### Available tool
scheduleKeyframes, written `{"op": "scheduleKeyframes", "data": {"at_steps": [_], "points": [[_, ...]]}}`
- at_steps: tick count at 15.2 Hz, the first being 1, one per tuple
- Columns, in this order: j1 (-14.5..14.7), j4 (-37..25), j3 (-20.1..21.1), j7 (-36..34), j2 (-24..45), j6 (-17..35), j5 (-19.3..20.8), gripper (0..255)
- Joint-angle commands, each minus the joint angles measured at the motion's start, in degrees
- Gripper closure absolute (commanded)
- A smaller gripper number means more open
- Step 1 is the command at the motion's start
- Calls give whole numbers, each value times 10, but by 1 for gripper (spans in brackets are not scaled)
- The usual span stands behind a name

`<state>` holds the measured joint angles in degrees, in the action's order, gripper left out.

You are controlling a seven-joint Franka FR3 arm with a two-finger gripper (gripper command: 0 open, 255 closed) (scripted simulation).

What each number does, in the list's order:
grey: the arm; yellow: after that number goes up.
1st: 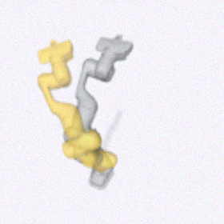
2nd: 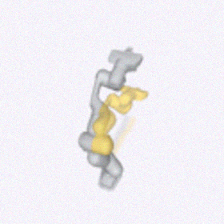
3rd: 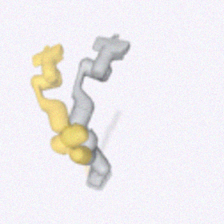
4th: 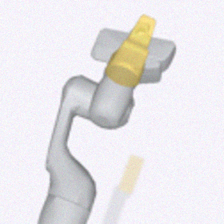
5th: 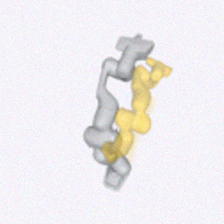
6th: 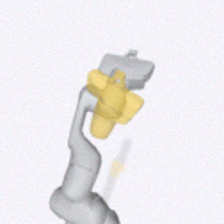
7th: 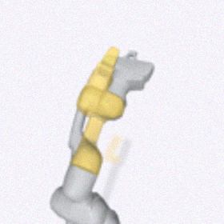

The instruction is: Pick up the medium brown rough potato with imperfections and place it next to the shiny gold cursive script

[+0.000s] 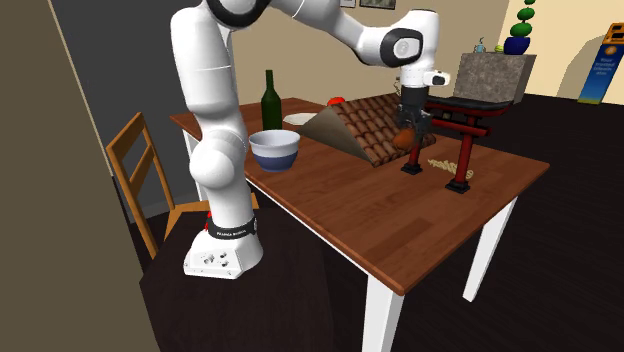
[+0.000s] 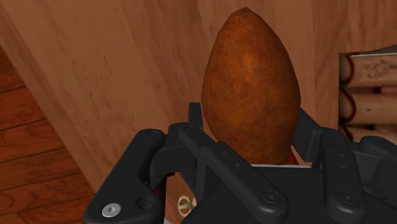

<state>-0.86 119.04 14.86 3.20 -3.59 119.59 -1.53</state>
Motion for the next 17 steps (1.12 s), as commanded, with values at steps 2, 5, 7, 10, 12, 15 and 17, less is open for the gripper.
{"op": "scheduleKeyframes", "data": {"at_steps": [2, 5, 7, 10, 12, 15, 17], "points": [[-5, -77, -4, 0, 68, -11, 19, 255], [-5, -163, -8, 0, 136, -32, 37, 255], [-4, -227, -11, 1, 183, -50, 47, 255], [2, -334, -16, 3, 257, -84, 62, 255], [8, -418, -20, 6, 313, -113, 71, 255], [22, -579, -28, 14, 412, -175, 84, 255], [48, -822, -38, 27, 552, -276, 96, 255]]}}
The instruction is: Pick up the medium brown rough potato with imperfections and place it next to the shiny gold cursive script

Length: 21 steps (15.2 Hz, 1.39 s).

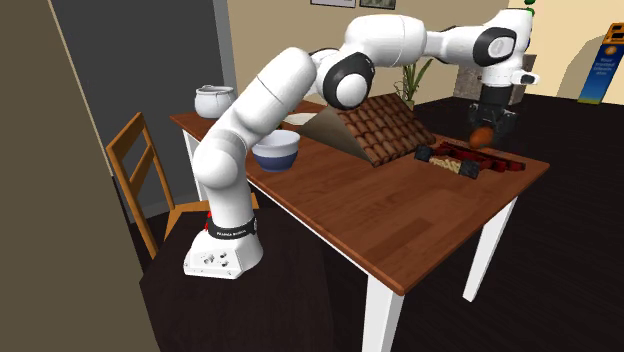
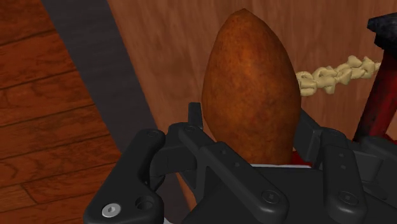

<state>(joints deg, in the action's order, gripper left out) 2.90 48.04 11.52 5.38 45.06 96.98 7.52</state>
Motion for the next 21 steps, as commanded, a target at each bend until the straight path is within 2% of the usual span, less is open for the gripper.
{"op": "scheduleKeyframes", "data": {"at_steps": [1, 9, 21], "points": [[8, -85, -5, 5, 55, -34, 3, 255], [-5, 33, -3, 0, 24, 52, 2, 255], [-12, 120, -4, -5, 28, 141, 5, 255]]}}
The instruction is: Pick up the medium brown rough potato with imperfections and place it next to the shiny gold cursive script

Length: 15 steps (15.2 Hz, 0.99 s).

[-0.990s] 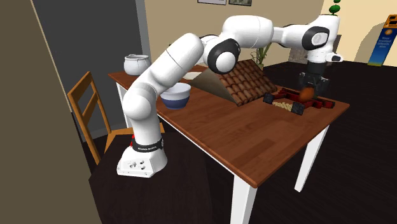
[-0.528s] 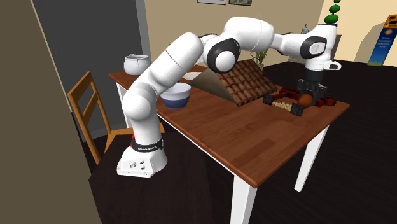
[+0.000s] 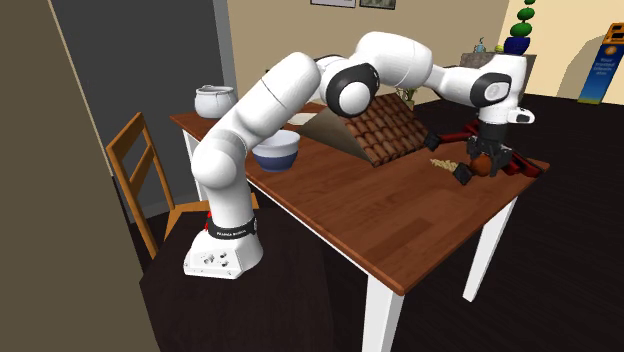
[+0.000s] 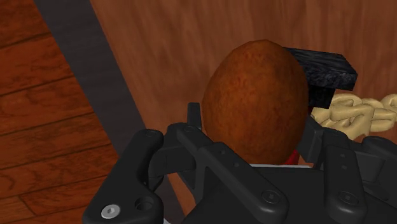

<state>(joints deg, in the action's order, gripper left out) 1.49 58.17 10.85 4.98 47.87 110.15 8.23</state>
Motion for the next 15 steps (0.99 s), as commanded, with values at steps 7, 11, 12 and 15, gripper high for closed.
{"op": "scheduleKeyframes", "data": {"at_steps": [7, 11, 12, 15], "points": [[1, 30, 2, -2, 4, 26, -1, 255], [-3, 61, 3, -2, -13, 39, -2, 0], [-2, 53, 3, -1, -13, 31, -3, 0], [-2, 71, 4, -4, -19, 43, -2, 0]]}}
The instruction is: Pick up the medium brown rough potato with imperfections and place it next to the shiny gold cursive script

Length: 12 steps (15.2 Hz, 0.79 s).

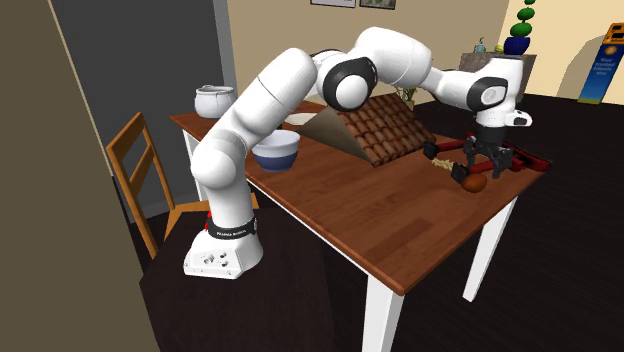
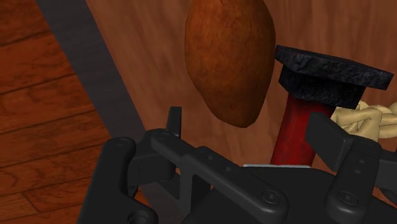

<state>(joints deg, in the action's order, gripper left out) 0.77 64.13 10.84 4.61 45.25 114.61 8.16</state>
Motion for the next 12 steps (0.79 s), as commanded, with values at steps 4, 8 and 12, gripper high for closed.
{"op": "scheduleKeyframes", "data": {"at_steps": [4, 8, 12], "points": [[9, -54, 4, 4, 11, -62, -4, 0], [9, -63, 5, 5, 7, -75, -4, 0], [9, -63, 5, 5, 7, -75, -4, 0]]}}
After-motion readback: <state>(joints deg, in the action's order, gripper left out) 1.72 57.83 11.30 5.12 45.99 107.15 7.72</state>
